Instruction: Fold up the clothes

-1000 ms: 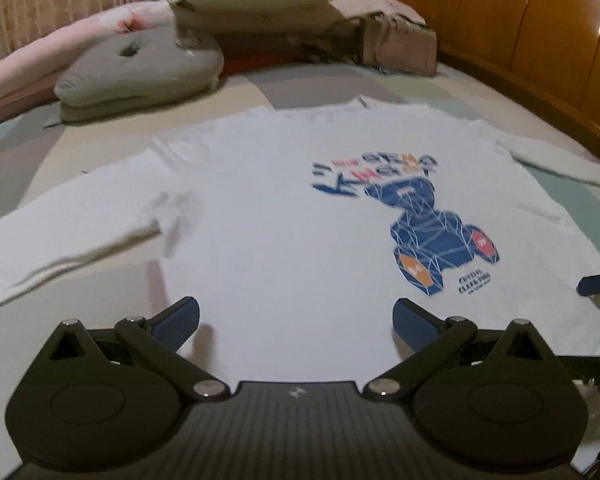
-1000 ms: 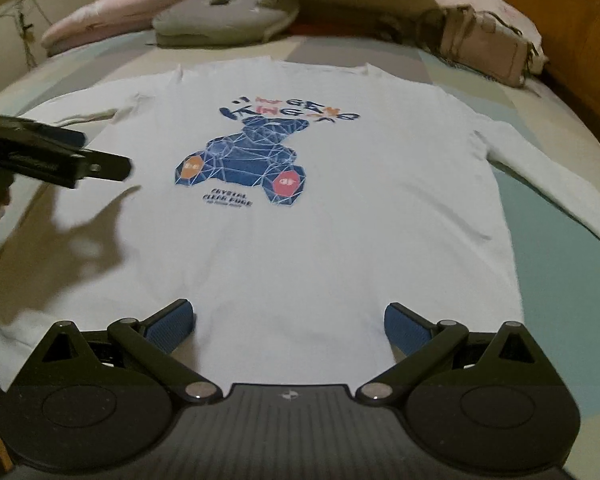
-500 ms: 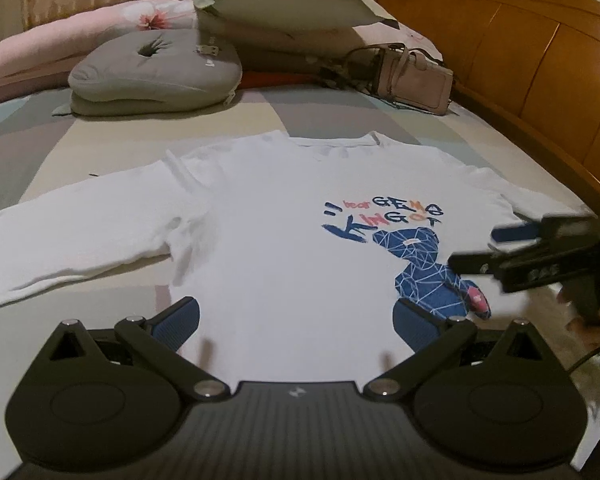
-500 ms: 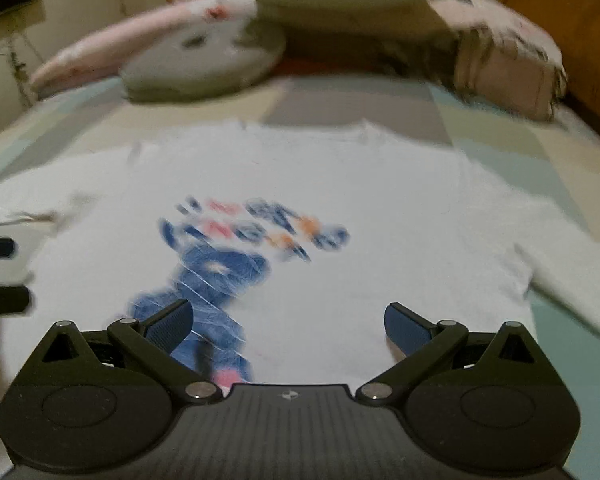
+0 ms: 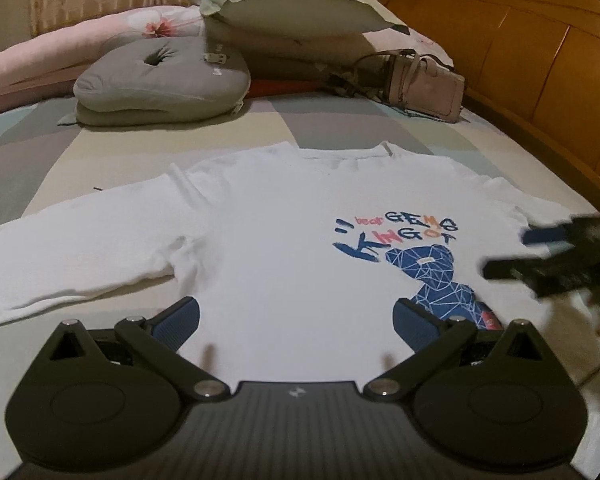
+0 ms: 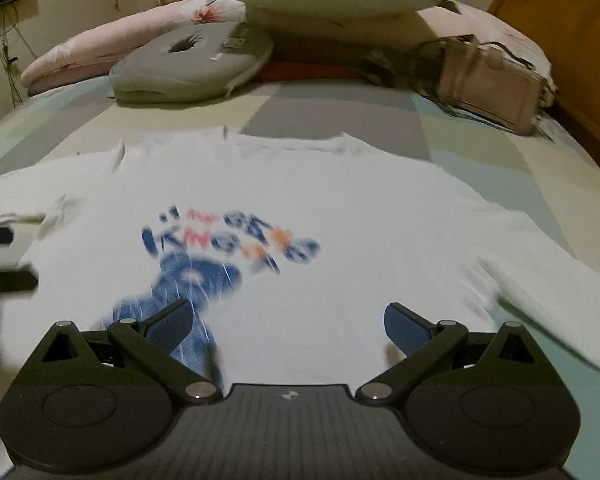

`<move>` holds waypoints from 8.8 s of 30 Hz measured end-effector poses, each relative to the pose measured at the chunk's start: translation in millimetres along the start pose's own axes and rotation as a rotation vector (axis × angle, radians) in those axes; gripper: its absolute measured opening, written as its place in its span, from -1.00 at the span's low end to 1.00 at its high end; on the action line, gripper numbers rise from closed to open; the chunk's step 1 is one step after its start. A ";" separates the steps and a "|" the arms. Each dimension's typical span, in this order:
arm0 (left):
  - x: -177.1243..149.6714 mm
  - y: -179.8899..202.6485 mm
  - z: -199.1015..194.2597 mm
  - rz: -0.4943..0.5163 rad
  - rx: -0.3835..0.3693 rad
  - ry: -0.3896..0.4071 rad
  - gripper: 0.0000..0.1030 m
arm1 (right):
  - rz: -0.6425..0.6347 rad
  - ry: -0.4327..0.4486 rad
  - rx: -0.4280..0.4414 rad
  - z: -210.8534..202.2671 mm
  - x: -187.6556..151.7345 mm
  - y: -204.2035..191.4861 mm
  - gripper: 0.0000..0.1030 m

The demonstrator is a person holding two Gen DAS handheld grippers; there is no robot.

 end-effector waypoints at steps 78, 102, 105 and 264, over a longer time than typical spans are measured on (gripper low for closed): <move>-17.4 49.7 -24.4 0.152 -0.092 0.021 0.98 | -0.089 0.002 0.077 -139.0 -107.9 -110.3 1.00; -16.1 46.9 -32.4 0.146 -0.103 0.033 0.98 | -0.076 -0.075 0.064 -142.9 -142.0 -119.6 1.00; -15.8 47.5 -32.6 0.147 -0.105 0.034 0.98 | -0.230 -0.097 0.063 -157.3 -153.0 -130.4 1.00; -3.8 37.6 -0.8 0.060 -0.143 0.083 0.98 | -0.010 -0.084 -0.098 -17.4 38.4 114.1 1.00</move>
Point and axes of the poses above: each gripper's, at about its wrist camera, not at the fingertips, and z roughly the way its jaws point, y to its right, x to its top, the point moved 10 cm from there along z, roughly the way its jaws point, and after that the axes turned 12 degrees about y, right-handed, at the moved point
